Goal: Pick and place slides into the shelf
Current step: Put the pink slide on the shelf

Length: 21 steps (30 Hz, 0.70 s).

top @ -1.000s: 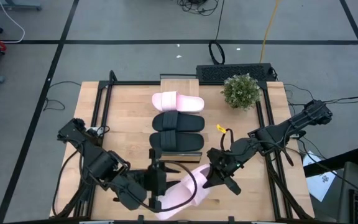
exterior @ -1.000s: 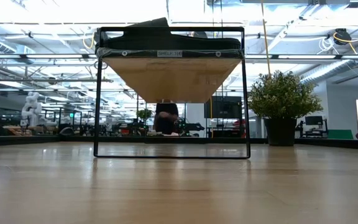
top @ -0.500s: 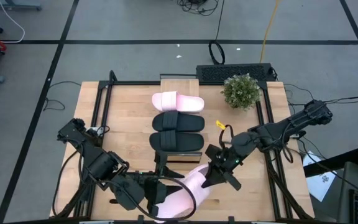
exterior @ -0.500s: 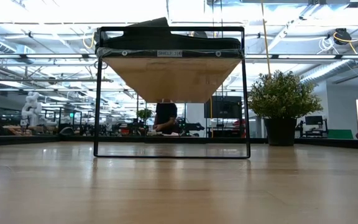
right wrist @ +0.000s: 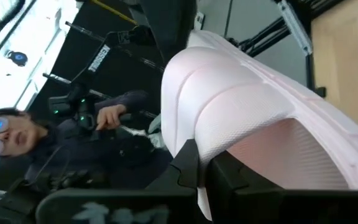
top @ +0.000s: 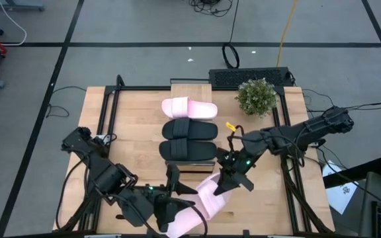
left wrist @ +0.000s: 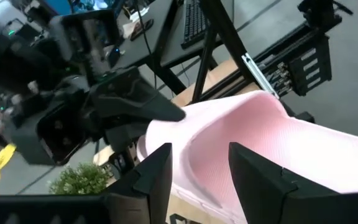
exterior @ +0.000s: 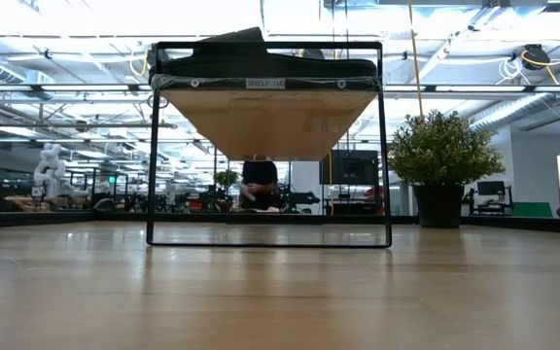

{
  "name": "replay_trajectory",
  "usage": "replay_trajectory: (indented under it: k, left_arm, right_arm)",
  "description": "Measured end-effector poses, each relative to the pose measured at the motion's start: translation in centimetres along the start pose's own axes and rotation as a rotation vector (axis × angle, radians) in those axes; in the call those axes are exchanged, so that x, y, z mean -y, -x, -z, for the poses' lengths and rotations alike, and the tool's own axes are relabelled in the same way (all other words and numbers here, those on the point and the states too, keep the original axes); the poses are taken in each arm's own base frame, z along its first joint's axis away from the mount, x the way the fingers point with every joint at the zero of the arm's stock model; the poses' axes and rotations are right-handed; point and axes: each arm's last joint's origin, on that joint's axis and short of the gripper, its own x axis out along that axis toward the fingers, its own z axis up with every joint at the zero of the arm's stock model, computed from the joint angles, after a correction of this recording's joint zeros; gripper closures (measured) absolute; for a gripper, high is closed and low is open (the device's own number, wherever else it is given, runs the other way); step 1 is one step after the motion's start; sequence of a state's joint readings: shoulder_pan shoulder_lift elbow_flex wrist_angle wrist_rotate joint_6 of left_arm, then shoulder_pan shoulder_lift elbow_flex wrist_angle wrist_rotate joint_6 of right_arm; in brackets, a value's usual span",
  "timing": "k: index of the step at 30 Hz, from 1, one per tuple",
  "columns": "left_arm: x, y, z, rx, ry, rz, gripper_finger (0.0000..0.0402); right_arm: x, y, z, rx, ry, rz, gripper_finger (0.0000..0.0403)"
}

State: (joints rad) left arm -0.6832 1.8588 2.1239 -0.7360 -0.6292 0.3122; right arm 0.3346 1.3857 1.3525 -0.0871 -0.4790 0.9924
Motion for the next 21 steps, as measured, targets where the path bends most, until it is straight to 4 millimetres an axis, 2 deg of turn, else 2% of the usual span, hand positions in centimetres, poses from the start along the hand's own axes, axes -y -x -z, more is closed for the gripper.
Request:
replay_trajectory:
  k: [10,21]
  left_arm:
    - [0.8,-0.8,0.2,-0.023,-0.076,-0.029,0.0238]
    - [0.1,-1.0,0.2,-0.022,-0.081,-0.056,0.0238]
  right_arm:
    - [0.8,0.4,-1.0,-0.013,-0.083,-0.013,0.0403]
    - [2.4,-2.7,-2.1,-0.071,-0.149,-0.164,0.0403]
